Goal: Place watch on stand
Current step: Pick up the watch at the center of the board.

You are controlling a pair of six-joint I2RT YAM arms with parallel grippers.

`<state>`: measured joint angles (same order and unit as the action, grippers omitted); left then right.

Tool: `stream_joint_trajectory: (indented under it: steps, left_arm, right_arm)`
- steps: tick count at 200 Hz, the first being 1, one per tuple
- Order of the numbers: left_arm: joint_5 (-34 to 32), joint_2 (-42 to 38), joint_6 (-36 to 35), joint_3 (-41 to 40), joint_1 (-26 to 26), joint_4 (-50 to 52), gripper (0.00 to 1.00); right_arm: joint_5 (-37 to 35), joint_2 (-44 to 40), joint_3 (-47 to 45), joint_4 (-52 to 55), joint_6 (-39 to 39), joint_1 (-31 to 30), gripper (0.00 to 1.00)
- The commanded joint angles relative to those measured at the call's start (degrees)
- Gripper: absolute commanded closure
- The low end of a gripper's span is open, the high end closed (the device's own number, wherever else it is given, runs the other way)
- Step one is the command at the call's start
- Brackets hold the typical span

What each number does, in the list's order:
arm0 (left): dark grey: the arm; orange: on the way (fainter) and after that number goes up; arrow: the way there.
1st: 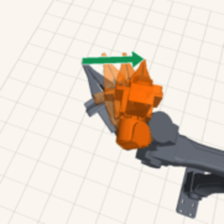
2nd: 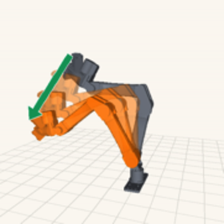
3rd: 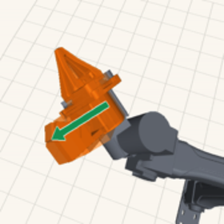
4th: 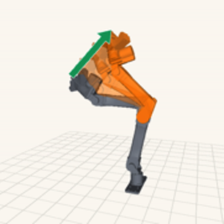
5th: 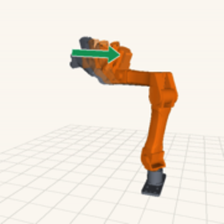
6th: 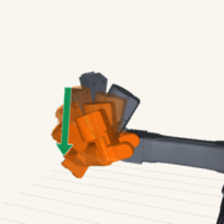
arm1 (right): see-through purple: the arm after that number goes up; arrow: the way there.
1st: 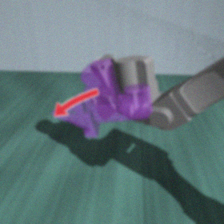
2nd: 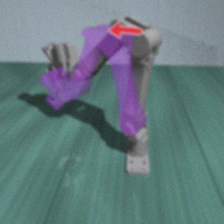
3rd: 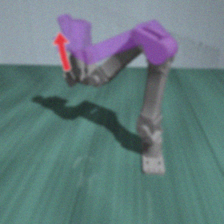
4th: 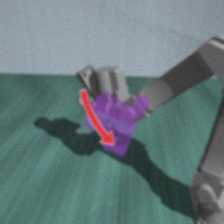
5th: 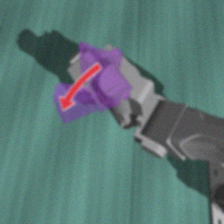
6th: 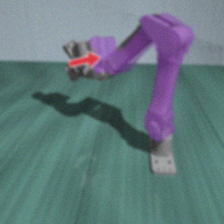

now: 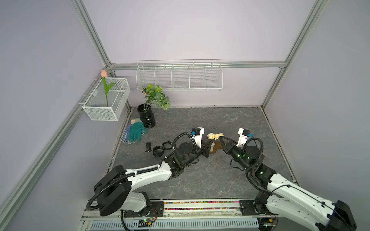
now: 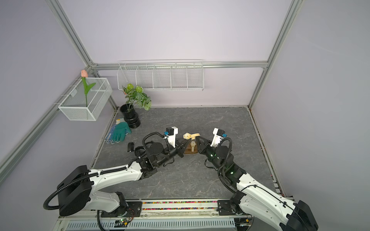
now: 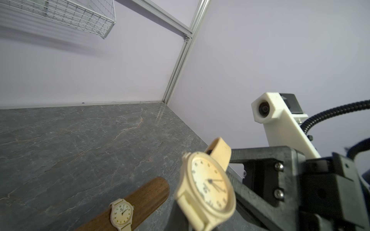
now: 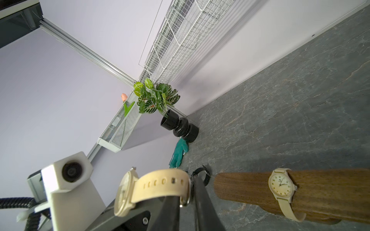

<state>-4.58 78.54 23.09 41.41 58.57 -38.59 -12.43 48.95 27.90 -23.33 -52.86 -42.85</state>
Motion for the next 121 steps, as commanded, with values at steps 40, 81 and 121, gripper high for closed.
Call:
stream_joint_trajectory:
  steps: [40, 81, 121]
  left_arm:
    - [2.83, -7.16, -12.01, 7.57, -2.19, 24.15, 1.00]
    - [8.92, -10.93, -24.08, 12.55, -3.08, 47.59, 1.00]
    - [10.79, -10.55, -31.25, 17.41, -2.98, 58.57, 1.00]
  right_arm:
    - [0.31, -7.65, 2.99, 21.43, 24.81, 0.91, 0.23]
    - [7.83, -12.71, 7.01, 37.95, 40.70, 1.72, 0.15]
    - [20.46, -13.53, 6.75, 34.97, 43.59, 1.62, 0.13]
